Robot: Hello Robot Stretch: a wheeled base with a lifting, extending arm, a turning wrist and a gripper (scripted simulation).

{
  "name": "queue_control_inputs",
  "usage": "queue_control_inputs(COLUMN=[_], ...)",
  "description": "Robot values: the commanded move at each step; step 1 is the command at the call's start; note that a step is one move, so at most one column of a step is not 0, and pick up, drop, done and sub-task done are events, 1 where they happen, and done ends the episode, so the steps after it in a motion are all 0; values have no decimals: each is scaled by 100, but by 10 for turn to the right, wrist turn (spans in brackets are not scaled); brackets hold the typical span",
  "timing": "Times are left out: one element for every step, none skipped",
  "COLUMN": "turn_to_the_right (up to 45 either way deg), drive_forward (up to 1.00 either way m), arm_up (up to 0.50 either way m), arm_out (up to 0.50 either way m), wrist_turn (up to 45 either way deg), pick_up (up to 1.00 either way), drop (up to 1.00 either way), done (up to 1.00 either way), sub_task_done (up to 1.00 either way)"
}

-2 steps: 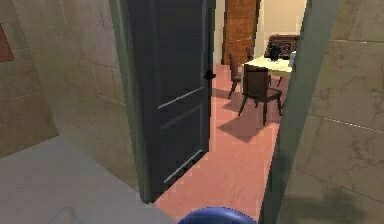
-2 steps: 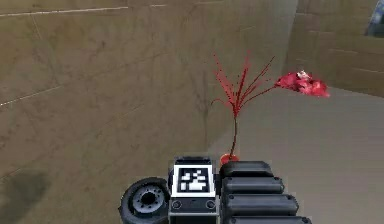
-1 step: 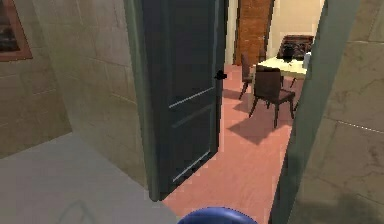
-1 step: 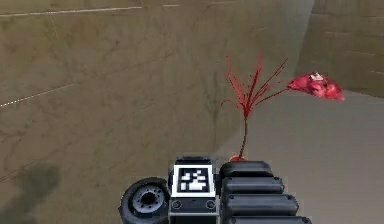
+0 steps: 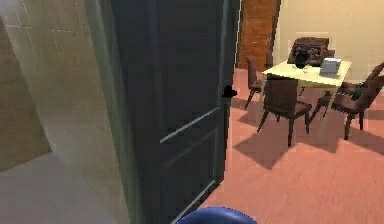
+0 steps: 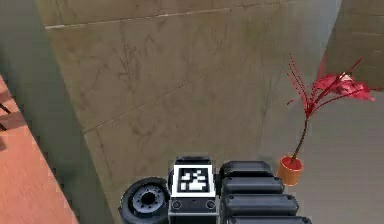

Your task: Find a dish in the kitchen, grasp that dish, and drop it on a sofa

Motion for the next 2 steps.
queue_control_inputs(turn_to_the_right=[330,0], drive_forward=[0,30], arm_up=[0,0], arm_out=[0,0], wrist_turn=[0,0], pick_up=[0,0], drop=[0,0], done=[0,0], sub_task_done=[0,0])
